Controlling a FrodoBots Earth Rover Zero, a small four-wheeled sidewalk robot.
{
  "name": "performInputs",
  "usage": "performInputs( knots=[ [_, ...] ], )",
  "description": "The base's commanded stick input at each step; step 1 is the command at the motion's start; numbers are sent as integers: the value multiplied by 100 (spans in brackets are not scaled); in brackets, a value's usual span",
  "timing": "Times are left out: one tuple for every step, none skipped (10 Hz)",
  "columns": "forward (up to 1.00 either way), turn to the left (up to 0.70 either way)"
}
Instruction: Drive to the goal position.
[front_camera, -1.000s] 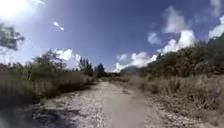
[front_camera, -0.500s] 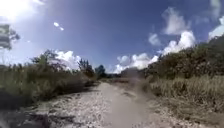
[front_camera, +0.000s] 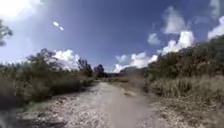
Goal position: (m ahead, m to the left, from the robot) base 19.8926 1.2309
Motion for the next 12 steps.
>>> performInputs(
  knots=[
    [45,0],
    [45,0],
    [45,0],
    [45,0],
    [45,0],
    [45,0],
    [45,0],
    [45,0],
    [45,0],
    [45,0],
    [45,0],
    [45,0]
  ],
)
